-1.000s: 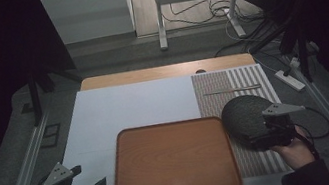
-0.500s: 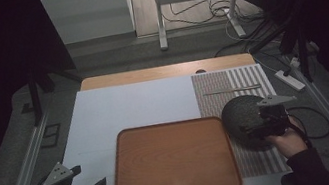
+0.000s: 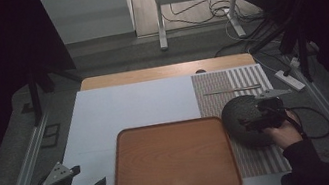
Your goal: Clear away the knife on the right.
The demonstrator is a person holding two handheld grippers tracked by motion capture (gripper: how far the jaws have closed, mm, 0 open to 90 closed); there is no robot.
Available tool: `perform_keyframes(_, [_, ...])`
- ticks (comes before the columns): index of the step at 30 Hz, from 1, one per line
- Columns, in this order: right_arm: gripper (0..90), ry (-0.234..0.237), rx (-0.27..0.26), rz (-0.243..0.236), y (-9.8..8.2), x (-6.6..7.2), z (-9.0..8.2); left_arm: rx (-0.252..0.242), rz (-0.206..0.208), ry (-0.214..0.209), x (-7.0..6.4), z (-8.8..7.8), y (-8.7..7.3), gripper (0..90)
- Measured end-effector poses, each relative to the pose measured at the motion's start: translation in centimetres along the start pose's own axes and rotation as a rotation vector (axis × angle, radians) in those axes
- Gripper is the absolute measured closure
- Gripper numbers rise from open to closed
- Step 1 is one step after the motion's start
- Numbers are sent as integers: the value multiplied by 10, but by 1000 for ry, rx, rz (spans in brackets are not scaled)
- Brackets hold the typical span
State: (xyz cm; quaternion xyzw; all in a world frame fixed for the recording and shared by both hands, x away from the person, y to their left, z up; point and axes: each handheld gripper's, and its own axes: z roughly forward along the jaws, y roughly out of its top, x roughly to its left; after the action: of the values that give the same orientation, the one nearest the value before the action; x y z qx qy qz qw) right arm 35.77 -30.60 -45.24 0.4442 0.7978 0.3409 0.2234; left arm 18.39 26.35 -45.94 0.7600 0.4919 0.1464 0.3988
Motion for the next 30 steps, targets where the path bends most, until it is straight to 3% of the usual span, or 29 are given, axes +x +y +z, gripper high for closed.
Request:
perform_keyframes(21, [0,-50,35,-11,13,-20,28,3,-6,1,1,0,0,0])
perform_keyframes(30, [0,-50,38,29,21,-33,40,3,-7,1,1,0,0,0])
